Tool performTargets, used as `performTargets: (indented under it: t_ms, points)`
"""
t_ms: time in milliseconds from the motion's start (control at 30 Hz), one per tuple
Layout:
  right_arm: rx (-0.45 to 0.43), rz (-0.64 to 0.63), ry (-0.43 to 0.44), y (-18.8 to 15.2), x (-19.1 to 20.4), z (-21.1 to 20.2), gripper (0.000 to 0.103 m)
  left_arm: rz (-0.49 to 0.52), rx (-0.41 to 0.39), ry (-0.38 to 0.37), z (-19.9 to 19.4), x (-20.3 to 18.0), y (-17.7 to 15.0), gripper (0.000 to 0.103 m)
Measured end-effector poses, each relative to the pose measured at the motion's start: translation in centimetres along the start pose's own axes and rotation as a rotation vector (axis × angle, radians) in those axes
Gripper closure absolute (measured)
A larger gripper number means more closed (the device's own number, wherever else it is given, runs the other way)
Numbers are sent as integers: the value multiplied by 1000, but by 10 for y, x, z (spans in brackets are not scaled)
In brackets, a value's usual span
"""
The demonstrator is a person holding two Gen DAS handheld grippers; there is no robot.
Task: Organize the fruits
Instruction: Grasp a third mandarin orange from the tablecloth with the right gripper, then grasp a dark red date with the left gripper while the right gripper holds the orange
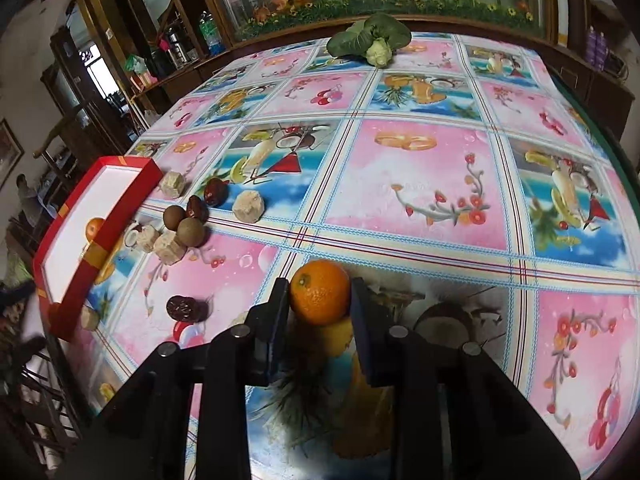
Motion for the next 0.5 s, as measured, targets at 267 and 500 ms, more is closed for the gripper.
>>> performTargets:
  t_ms: [267, 500]
  points:
    - [-128, 185, 41, 22, -34, -31, 71, 61, 5, -84, 62, -56, 50, 25]
    - [-115, 223, 72, 25, -36, -31, 71, 89, 100, -110, 109, -55, 55, 57]
Point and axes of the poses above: each gripper's, at about its wrist camera, not at the fingertips, and z roughly the way its jaws point, x to its left, y to its top, the point moved 8 cm from there along z, roughly the way its jaws point, and after that the axes turned 11 degrees about -y, right-handed, at the moved point
